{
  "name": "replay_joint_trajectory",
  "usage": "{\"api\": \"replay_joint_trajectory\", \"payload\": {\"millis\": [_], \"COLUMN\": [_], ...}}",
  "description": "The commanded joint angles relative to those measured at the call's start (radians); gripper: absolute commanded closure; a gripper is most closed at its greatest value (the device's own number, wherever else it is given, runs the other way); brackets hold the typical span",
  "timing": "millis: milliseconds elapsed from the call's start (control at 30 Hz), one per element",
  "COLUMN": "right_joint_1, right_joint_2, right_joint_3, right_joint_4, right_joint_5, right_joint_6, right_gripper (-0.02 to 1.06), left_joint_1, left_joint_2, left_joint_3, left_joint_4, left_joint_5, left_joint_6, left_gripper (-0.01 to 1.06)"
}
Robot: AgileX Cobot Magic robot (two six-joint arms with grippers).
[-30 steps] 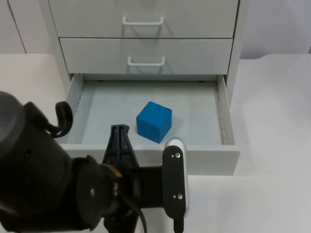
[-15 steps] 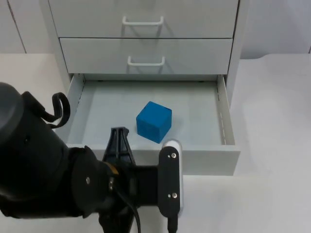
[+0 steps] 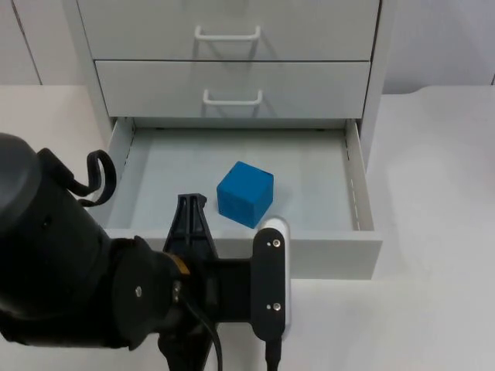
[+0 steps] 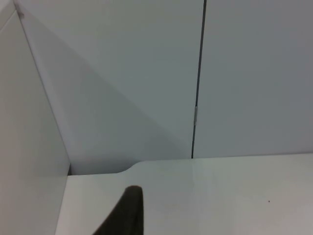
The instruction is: Open the drawer with the left hand, place the block into the drawer with the right hand, then close the drawer with the left hand.
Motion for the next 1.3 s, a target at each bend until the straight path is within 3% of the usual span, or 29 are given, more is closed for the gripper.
{"api": "replay_joint_trajectory", "payload": {"millis": [0,133,233,633,767,900,1133,1267], "right_joint_1": [-0.005,-0.005,-0.005,-0.005,-0.005,-0.005,-0.005,-0.005], "right_joint_2": [-0.006,-0.006,-0.006,-0.006,-0.006,-0.006,-0.006,-0.006], "right_joint_3": [0.002,0.002,0.002,0.002,0.002,0.002,0.002,0.002], "right_joint_4": [-0.001,-0.001,-0.001,-0.001,-0.001,-0.001,-0.001,-0.001], "right_joint_5": [-0.015,-0.015,-0.015,-0.013,-0.013,-0.013,-0.017,-0.017], "right_joint_6": [-0.002,-0.002,-0.002,-0.002,-0.002,-0.002,-0.002,-0.002], "right_gripper": [0.02,0.02,0.02,0.02,0.02,0.02,0.02,0.02], "left_joint_1": [0.009,0.009,0.034,0.136,0.170,0.202,0.208,0.208], "left_joint_2": [0.000,0.000,0.006,0.018,0.020,0.029,0.072,0.103], "left_joint_3": [-0.011,-0.018,-0.055,-0.135,-0.158,-0.188,-0.246,-0.289], "left_joint_4": [0.009,0.009,0.027,0.104,0.148,0.172,0.177,0.134], "left_joint_5": [-0.027,-0.091,-0.036,-0.027,0.026,0.026,0.033,-0.036], "left_joint_6": [-0.013,-0.013,0.019,0.041,0.018,0.015,0.011,0.014], "left_gripper": [1.05,1.05,1.05,1.05,1.05,1.05,1.05,1.05]}}
